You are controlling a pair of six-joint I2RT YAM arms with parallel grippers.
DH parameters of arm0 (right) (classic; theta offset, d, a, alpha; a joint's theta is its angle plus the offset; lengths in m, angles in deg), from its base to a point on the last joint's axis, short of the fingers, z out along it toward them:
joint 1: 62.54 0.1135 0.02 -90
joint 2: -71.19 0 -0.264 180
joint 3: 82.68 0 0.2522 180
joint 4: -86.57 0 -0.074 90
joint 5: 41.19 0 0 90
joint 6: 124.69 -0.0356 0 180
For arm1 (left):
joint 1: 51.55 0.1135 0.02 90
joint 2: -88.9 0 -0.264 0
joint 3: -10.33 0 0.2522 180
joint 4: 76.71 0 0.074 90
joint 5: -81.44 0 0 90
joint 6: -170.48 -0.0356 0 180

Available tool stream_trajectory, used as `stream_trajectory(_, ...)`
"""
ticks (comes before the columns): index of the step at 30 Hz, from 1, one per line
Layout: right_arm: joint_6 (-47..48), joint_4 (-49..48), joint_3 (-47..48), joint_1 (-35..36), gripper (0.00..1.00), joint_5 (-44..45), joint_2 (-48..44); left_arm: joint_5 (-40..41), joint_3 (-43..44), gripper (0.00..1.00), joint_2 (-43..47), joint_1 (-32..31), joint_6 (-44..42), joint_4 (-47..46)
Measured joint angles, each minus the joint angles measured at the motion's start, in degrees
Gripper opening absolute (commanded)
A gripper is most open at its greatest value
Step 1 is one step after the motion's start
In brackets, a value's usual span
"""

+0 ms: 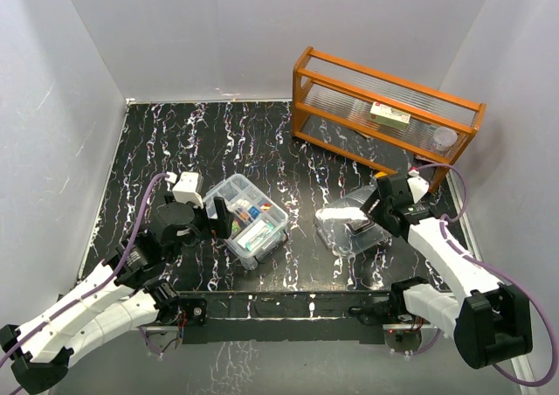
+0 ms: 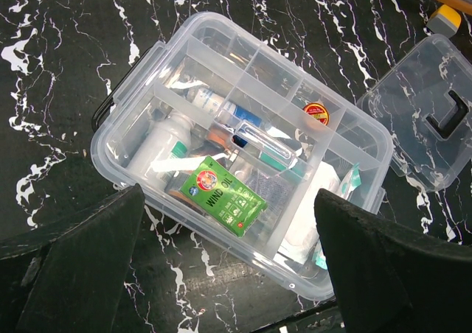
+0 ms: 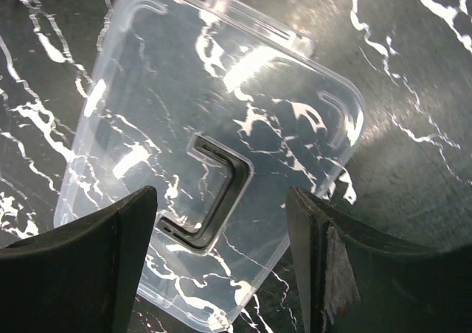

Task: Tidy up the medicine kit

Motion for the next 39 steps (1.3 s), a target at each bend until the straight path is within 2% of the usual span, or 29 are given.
stream_trajectory(12,-13.94,5.88,-3.69,0.00,0.65,2.93,2.34,0.04,0.00,0.99,0.72,0.00,0.02,0.04)
stream_trajectory(17,-15.98,4.61,-3.80,0.00,0.64,2.54,5.57,0.04,0.00,0.99,1.03,0.00,0.02,0.04)
stream_trajectory(25,-17.18,2.49,-3.91,0.00,0.52,1.81,6.19,0.04,0.00,0.99,1.03,0.00,0.04,0.04)
stream_trajectory(28,-17.38,2.12,-3.93,0.00,0.52,1.68,6.19,0.04,0.00,0.99,1.01,0.00,0.02,0.04)
stream_trajectory(31,-16.28,1.42,-4.00,0.00,0.54,1.07,6.12,0.04,0.02,0.99,0.94,0.00,0.02,0.02)
stream_trajectory(39,-1.53,-4.44,-3.58,-0.07,0.44,-6.25,8.11,-0.02,0.02,0.99,-0.22,0.00,0.02,-0.39)
